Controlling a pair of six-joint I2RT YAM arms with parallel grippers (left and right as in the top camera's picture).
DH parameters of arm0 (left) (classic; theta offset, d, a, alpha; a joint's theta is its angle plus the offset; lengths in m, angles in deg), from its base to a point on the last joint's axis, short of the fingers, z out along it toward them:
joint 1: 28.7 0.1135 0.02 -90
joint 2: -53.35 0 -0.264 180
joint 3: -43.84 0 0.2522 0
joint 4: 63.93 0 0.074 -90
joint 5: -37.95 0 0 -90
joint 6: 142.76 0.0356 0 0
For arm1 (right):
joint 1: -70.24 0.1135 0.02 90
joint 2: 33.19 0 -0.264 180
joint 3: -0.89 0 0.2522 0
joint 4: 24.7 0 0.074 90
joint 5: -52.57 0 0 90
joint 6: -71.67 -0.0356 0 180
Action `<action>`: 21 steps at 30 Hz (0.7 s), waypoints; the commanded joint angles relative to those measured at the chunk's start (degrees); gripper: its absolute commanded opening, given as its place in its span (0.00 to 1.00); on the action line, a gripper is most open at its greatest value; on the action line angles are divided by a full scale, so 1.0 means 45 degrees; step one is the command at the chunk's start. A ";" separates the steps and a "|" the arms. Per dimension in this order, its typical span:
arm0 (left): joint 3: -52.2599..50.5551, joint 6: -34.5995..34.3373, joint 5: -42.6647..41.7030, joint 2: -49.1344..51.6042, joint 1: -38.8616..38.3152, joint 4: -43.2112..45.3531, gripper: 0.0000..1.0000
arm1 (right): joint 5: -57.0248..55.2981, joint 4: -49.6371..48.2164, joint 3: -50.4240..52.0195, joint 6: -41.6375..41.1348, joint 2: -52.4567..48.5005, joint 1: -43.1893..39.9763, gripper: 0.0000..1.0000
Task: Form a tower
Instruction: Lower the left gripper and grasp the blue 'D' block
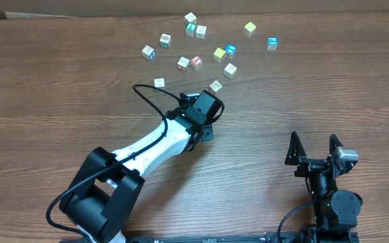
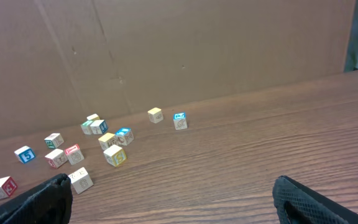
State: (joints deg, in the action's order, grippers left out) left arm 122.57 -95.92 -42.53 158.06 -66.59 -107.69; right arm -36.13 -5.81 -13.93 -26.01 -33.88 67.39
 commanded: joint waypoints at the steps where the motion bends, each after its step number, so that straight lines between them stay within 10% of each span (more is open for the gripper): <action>1: -0.0083 -0.0126 0.0311 0.0019 -0.0087 0.0063 0.43 | 0.0068 -0.0073 0.0131 0.0063 0.0117 0.0049 1.00; 21: -0.0083 0.0549 -0.0510 0.0019 -0.0087 -0.0223 0.38 | 0.0068 -0.0073 0.0131 0.0063 0.0117 0.0049 1.00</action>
State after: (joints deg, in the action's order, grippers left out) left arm 122.57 -94.80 -44.12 158.06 -66.59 -108.41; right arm -36.13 -5.79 -13.93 -25.99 -33.88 67.39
